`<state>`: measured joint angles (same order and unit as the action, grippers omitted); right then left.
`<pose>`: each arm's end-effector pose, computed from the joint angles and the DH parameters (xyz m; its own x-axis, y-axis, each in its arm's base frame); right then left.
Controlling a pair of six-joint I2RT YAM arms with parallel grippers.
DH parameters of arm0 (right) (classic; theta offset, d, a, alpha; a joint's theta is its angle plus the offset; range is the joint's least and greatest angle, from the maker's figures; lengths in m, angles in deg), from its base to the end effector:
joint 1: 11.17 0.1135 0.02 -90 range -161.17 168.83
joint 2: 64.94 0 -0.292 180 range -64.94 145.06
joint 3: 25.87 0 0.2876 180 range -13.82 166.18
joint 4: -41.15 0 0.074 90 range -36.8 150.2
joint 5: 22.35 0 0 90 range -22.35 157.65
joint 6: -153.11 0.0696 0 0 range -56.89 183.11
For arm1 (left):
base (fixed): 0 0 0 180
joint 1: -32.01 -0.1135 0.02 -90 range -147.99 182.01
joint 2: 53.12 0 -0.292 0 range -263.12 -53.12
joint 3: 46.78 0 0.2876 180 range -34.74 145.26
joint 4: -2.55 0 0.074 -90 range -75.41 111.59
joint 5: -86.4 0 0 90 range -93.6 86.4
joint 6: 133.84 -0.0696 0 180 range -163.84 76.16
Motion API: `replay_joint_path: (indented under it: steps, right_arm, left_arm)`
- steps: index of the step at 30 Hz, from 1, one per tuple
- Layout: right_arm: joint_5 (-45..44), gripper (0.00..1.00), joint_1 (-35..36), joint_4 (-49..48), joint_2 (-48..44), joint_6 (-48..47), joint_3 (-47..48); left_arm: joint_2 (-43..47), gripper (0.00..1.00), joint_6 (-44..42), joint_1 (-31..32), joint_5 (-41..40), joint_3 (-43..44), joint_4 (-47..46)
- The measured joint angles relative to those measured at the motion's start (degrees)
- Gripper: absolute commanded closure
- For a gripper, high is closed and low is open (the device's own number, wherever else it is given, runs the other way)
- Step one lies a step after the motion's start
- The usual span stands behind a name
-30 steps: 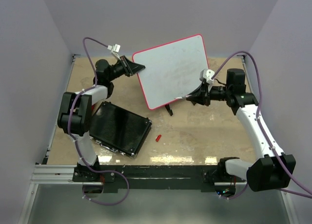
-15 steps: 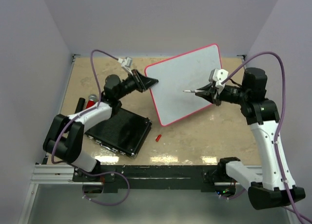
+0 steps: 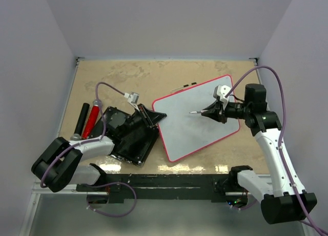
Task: Write a sentence on the whiteboard
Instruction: Move the whiteboard to the center of the board, then pick up the sentence from the whiteboard.
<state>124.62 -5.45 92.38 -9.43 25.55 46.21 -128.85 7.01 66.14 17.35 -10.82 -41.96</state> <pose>0.2155 0.0802 0.3725 0.0028 -0.3337 -0.9427 -0.9320 0.3409 -0.1235 0.2407 -0.1932 0.2240 -0.5919 -0.4737 -0.6521 0.5701 0.3259 -0.7542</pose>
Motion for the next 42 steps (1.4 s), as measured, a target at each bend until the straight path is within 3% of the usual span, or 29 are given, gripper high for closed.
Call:
replay_joint_path:
  steps: [7,17,29,42]
  right_arm:
    - [1.22,1.00,1.57,-3.52,-0.28,-0.09,-4.39]
    - [0.17,1.00,8.92,-7.74,-0.31,-0.07,-5.81]
    - [1.09,1.00,9.92,-9.07,-1.49,-1.14,-8.20]
    - [-5.09,1.00,15.56,-11.15,1.44,-0.98,-7.21]
  left_arm:
    - [1.07,1.00,-0.50,4.04,-7.91,-6.97,-6.69]
    - [1.09,1.00,-0.46,8.28,-14.03,-8.52,-9.42]
    - [9.53,1.00,-1.01,13.68,-23.15,-11.67,-3.65]
    - [8.41,1.00,-0.90,14.86,-25.75,-11.67,-3.58]
